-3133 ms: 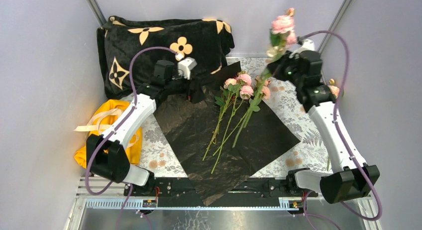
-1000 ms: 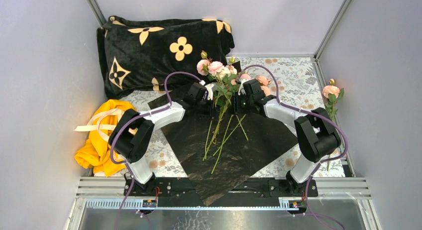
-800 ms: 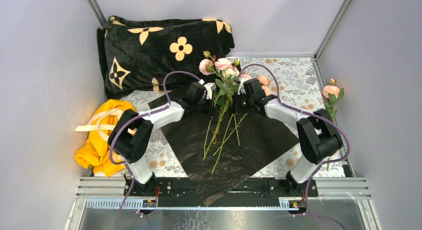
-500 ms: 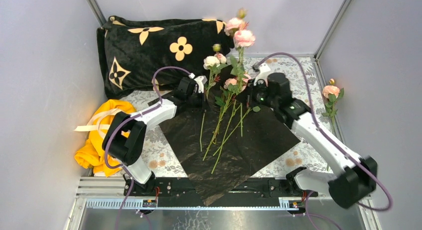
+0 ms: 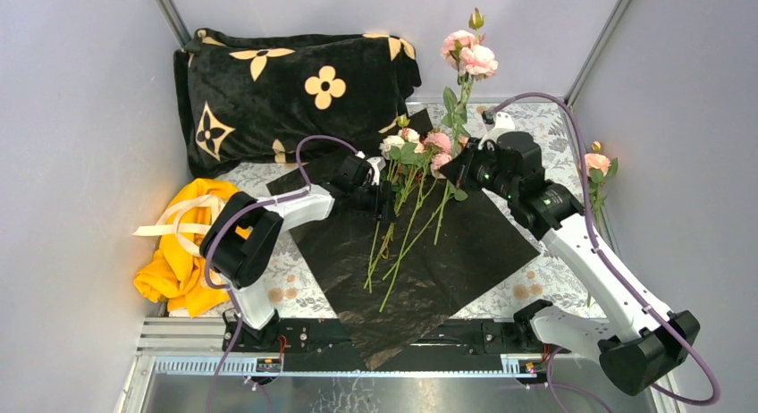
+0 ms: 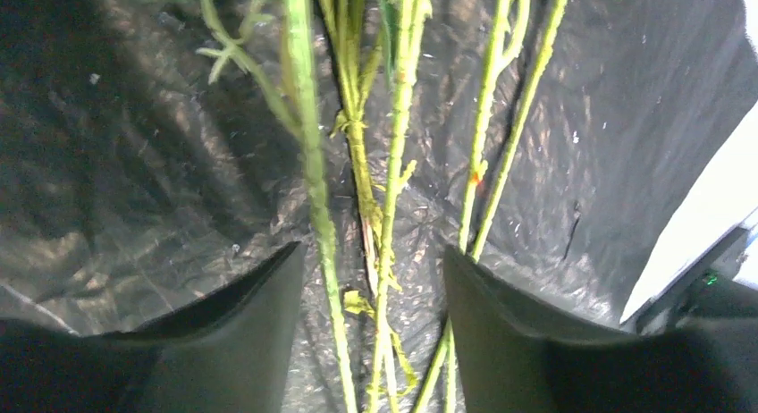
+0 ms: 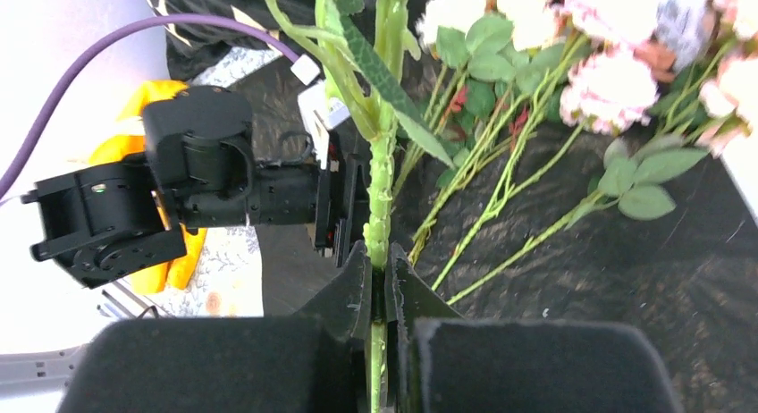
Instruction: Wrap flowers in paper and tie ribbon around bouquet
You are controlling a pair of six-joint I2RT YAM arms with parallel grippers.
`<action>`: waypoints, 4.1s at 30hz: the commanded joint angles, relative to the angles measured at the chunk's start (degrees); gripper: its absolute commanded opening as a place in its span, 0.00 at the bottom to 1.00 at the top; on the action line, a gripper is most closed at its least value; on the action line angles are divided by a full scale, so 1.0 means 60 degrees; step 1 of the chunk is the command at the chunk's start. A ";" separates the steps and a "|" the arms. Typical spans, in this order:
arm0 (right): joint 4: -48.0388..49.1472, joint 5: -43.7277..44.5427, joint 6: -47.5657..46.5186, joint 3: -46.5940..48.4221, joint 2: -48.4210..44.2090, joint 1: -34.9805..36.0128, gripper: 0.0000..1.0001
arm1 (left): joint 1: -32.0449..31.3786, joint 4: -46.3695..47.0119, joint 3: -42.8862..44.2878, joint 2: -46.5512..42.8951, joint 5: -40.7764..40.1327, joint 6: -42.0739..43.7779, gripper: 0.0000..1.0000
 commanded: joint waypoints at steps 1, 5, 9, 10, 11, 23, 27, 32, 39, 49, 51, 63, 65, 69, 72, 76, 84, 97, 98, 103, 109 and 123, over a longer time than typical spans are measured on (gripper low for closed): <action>0.0409 -0.0173 0.1472 -0.0665 0.0353 0.0007 0.00 | 0.0047 0.0138 0.0058 -0.0431 -0.0489 -0.0166 0.82; 0.1542 -0.0223 0.2534 -0.1585 0.1067 0.0561 0.00 | 0.0053 0.0199 0.0039 -0.1126 -0.1175 0.0163 0.99; 0.2294 0.0312 0.2939 -0.1773 0.2084 0.1280 0.00 | 0.0103 -0.0327 0.0296 -0.1707 -0.1768 0.0642 0.99; 0.2565 0.0300 0.3039 -0.1820 0.2359 0.1413 0.00 | 0.0180 -0.0414 0.0348 -0.1832 -0.1864 0.0725 0.99; 0.2731 0.0324 0.3143 -0.1822 0.2681 0.1507 0.00 | 0.0318 -0.0500 0.0422 -0.1910 -0.1840 0.0778 0.99; -0.2225 0.4193 0.0123 0.0928 0.4537 0.1060 1.00 | 0.1584 -0.1141 0.0745 -0.2896 -0.1111 0.1189 0.99; -0.3006 0.6613 -0.0622 0.0932 0.4083 -0.1407 1.00 | 0.1707 -0.1283 0.0885 -0.3059 -0.0781 0.1226 0.99; -0.2084 0.7312 -0.1311 0.0509 0.4845 -0.5097 1.00 | 0.1717 -0.1155 0.0696 -0.3163 -0.0569 0.1233 0.99; -0.2215 0.7775 -0.1715 0.2220 0.7686 -0.7567 1.00 | 0.1724 -0.1074 0.0505 -0.3348 -0.0391 0.1291 0.99; -0.1405 0.7666 -0.1821 0.2419 0.8900 -0.8758 0.99 | 0.1731 -0.0871 0.0399 -0.3344 -0.0053 0.1074 0.99; -0.1429 0.7488 -0.1810 0.2481 0.9120 -0.8814 0.90 | 0.1731 -0.0867 0.0374 -0.3357 -0.0008 0.1058 0.99; -0.1183 0.6709 -0.1969 0.2152 0.7351 -0.8598 0.00 | 0.2066 -0.0973 0.0529 -0.3470 -0.0034 0.1151 0.99; -0.1200 0.6798 -0.1984 0.2106 0.6561 -0.8112 0.00 | 0.2213 -0.1005 0.0567 -0.3476 -0.0108 0.1188 0.99; -0.1327 0.7311 -0.2082 0.2127 0.4978 -0.6392 0.00 | 0.2652 -0.1017 0.0515 -0.3554 -0.0313 0.1246 0.99; -0.1364 0.7053 -0.1837 0.2037 0.3784 -0.4934 0.00 | 0.2991 -0.1033 0.0477 -0.3619 -0.0411 0.1322 0.99; -0.1441 0.5598 -0.0868 0.1889 0.2743 -0.3282 0.00 | 0.3211 -0.1160 0.0541 -0.3652 -0.0911 0.1816 0.99; 0.1849 0.2740 0.2592 -0.0486 0.2322 0.0114 0.00 | 0.3650 -0.1625 0.0748 -0.3830 -0.1704 0.3407 0.99; 0.4154 0.4330 0.3737 -0.0962 0.5268 0.2503 0.15 | 0.4889 -0.1631 0.0132 -0.2622 -0.1862 0.6009 0.99; 0.3761 0.4117 0.3441 -0.0647 0.5505 0.2500 0.27 | 0.4915 -0.1584 0.0100 -0.2545 -0.1805 0.6027 0.99; 0.1131 0.3713 0.1536 0.0817 0.6064 0.2502 0.66 | 0.5008 -0.1422 0.0068 -0.2209 -0.1646 0.6074 0.99; -0.0290 0.2855 -0.0335 0.1306 0.5450 0.2505 0.92 | 0.5086 -0.1280 -0.0092 -0.2067 -0.1366 0.6093 0.99; -0.2838 0.3033 -0.0374 -0.0062 0.2418 0.0855 1.00 | 0.5100 -0.1875 -0.0183 -0.2800 -0.0805 0.6716 0.99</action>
